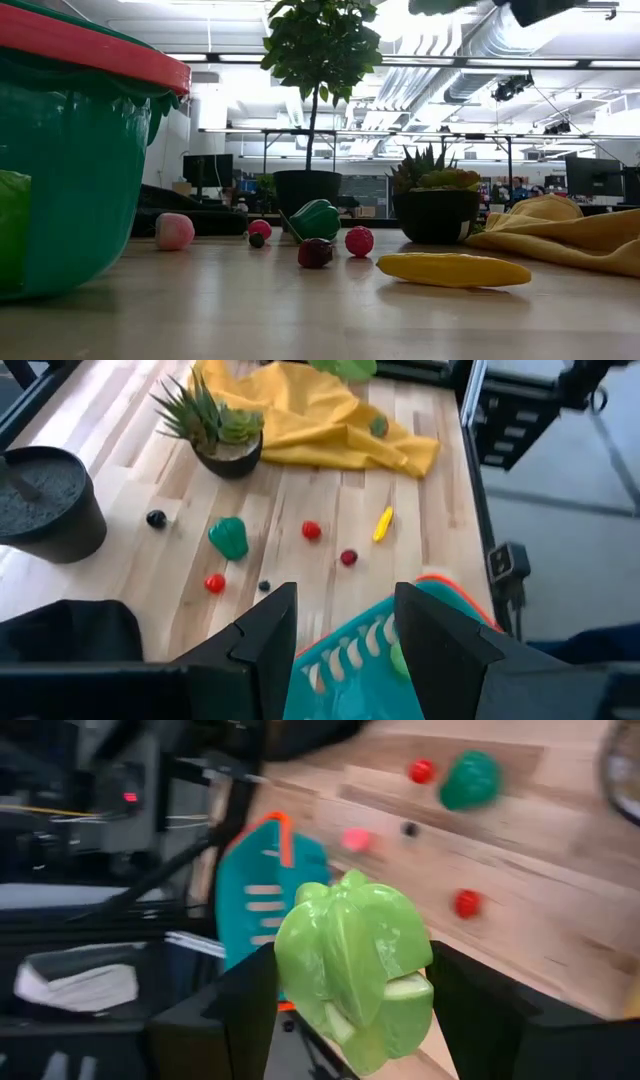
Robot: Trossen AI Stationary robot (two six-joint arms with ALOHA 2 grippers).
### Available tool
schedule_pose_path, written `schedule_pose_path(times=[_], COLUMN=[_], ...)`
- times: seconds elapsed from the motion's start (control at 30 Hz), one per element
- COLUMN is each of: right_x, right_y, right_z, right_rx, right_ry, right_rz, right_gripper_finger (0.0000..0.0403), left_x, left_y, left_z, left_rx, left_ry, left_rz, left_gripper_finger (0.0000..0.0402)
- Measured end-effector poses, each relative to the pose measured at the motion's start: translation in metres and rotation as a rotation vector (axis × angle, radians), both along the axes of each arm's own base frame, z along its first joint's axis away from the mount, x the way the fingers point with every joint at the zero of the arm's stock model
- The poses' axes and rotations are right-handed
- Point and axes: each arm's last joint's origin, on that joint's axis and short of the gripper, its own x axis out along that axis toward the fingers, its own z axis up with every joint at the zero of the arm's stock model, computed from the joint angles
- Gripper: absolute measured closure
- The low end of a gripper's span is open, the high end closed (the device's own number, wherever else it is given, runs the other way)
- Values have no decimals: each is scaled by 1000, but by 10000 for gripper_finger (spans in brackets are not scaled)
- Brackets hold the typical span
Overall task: Pick and placing Produce into tupperware
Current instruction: Put the green starfruit into the blue basket
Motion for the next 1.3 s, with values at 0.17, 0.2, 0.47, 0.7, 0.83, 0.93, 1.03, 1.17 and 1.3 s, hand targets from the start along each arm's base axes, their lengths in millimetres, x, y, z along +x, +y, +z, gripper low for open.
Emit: schedule_pose_path(times=[0.17,0.2,0.47,0.7,0.83,0.93,1.03,1.17,1.3], right_x=[7,8,17,30,43,54,63,72,77], right_y=[3,3,1,-5,-4,-3,-2,-2,-3], right_z=[11,14,30,38,31,23,16,11,6], right_rx=[-49,-60,-142,-167,-168,-155,-138,-137,-136], right_ry=[-137,-164,-338,-456,-479,-493,-510,-534,-542], right_rz=[42,52,145,253,347,419,470,510,522], right_gripper_finger=[189,189,189,189,189,189,189,189,189], left_x=[1,1,1,0,-2,-6,-10,-14,-17], left_y=[1,1,-1,-3,-3,-3,-3,-3,-2], left_z=[2,2,1,0,-3,-6,-10,-10,-7], left_rx=[-46,-62,-231,-398,-441,-464,-492,-520,-519], left_ry=[-42,-49,-48,3,51,140,236,287,279], left_rz=[83,97,174,199,211,184,159,116,66], left_gripper_finger=[245,245,245,245,245,245,245,245,245])
